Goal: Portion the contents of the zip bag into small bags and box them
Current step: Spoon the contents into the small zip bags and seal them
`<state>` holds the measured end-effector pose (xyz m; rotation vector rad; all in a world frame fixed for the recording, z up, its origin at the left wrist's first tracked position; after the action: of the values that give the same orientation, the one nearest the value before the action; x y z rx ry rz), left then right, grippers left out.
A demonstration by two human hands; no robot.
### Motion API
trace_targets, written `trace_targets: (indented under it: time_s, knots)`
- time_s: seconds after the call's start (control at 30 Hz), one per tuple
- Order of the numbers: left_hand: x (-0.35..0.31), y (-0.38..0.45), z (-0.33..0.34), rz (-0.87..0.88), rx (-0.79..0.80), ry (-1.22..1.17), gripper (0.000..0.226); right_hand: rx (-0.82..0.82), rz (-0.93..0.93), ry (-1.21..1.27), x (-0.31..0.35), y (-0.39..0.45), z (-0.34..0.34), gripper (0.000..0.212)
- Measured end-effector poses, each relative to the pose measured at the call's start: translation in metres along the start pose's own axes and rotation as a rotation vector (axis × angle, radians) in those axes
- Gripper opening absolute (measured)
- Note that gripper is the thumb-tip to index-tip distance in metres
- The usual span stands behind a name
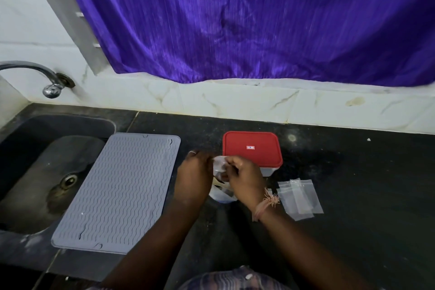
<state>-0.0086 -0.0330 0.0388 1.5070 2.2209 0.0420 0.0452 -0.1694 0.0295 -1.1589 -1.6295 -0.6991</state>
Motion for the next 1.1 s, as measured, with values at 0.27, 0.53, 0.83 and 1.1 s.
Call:
trace_targets:
  time_s: [0.27, 0.53, 0.83, 1.1]
  knots:
    - [0.041, 0.005, 0.032, -0.818, 0.172, -0.486, 0.028, 0.011, -0.014, -0.371, -0.041, -0.009, 0.003, 0.011]
    - [0.023, -0.029, 0.072, -1.401, 0.287, -1.124, 0.021, 0.098, -0.026, -0.743, -0.061, -0.007, 0.024, 0.026]
    - [-0.005, -0.037, 0.072, -1.494, 0.445, -1.350, 0.029, 0.130, -0.042, -0.714, -0.032, -0.008, 0.016, 0.022]
    - [0.020, -0.020, 0.092, -1.219, 0.270, -0.886, 0.045, 0.138, -0.050, -0.538, -0.035, -0.020, 0.017, 0.017]
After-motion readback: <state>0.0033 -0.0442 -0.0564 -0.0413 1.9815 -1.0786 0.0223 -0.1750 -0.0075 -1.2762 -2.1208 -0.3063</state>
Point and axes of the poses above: each hand's wrist, its own y-axis towards the middle knuckle, its own z-axis out of the palm, x = y × z, the point moved 1 cm from there along y, towards the middle knuckle, and after that the axes turned 9 degrees about y, right-handed, at the moved point
